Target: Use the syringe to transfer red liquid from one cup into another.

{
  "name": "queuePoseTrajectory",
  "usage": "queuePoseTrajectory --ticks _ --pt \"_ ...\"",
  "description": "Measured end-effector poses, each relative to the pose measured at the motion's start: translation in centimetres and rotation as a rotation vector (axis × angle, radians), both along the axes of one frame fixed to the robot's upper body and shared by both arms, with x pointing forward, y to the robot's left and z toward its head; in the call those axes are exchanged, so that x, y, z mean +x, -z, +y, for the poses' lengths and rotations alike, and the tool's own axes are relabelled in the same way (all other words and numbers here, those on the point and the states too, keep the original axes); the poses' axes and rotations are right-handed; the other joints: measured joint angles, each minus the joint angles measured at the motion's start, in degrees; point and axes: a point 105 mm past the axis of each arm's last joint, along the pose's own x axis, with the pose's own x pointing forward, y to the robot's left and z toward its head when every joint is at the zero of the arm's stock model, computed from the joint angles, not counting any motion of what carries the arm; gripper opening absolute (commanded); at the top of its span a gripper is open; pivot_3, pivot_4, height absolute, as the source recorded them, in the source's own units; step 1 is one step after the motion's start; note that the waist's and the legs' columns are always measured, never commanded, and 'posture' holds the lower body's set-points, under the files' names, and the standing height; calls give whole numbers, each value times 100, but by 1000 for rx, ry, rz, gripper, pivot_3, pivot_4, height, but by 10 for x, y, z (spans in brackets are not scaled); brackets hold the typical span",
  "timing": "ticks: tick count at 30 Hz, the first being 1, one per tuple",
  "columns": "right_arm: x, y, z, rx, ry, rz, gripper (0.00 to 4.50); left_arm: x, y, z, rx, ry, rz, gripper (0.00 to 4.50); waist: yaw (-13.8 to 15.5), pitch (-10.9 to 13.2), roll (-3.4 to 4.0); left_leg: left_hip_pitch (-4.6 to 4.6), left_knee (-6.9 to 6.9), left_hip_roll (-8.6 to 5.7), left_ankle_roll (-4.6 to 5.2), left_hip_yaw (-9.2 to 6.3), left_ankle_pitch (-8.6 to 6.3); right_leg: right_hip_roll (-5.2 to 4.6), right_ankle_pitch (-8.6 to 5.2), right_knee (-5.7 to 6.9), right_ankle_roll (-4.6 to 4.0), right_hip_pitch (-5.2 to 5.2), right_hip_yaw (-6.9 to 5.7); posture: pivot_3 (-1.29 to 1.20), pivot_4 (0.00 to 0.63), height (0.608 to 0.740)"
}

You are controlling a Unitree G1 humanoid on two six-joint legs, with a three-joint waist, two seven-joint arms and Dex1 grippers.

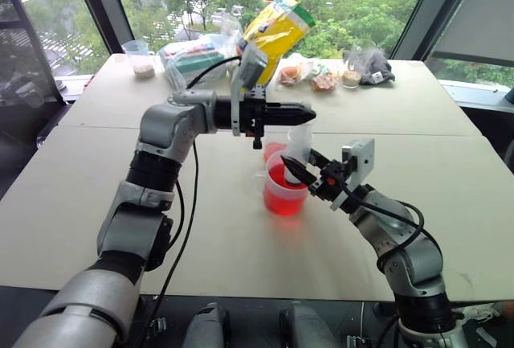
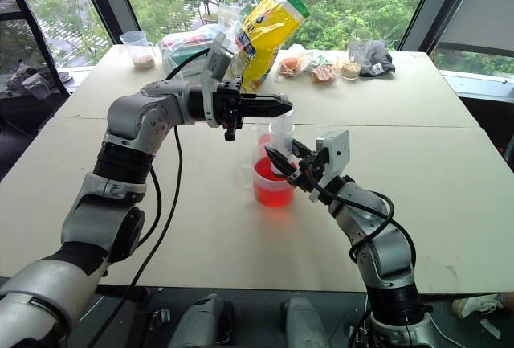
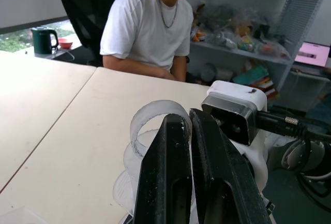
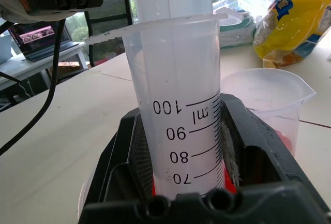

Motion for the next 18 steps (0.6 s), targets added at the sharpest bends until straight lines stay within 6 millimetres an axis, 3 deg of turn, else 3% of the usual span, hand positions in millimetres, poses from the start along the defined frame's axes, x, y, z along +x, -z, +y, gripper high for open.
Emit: queuePoseTrajectory --ticks 18 --pt "1 -1 0 -5 -5 7 1406 1 -3 1 -18 -14 1 57 0 0 0 0 0 0 0 0 0 0 0 0 0 0 0 0 150 740"
